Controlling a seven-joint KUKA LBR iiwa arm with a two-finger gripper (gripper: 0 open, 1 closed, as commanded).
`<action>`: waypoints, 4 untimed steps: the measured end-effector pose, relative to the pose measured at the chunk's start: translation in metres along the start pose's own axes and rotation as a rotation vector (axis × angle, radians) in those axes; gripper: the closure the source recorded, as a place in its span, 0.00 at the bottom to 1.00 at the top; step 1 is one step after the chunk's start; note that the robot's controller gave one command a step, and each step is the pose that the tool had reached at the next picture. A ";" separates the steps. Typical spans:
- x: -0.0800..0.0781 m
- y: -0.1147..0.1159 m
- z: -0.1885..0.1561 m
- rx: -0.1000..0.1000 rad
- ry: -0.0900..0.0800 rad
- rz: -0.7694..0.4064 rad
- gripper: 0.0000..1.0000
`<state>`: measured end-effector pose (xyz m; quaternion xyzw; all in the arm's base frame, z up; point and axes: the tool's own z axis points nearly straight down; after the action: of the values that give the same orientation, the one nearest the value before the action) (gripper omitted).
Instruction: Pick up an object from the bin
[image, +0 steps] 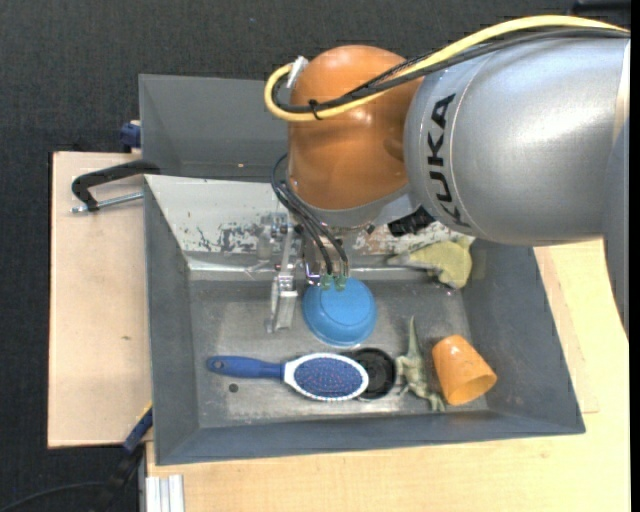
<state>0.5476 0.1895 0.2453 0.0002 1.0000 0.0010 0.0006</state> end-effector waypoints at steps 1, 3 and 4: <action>0.036 -0.042 0.143 0.004 0.010 -0.008 0.00; 0.033 -0.040 0.138 0.000 0.001 -0.009 0.00; 0.050 -0.035 0.176 0.002 0.005 -0.104 0.00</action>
Offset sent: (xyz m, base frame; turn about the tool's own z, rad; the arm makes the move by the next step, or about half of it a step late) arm -0.0337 -0.0412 -0.1387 -0.0085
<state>0.4978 0.1548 0.0690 -0.0519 0.9986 0.0000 -0.0021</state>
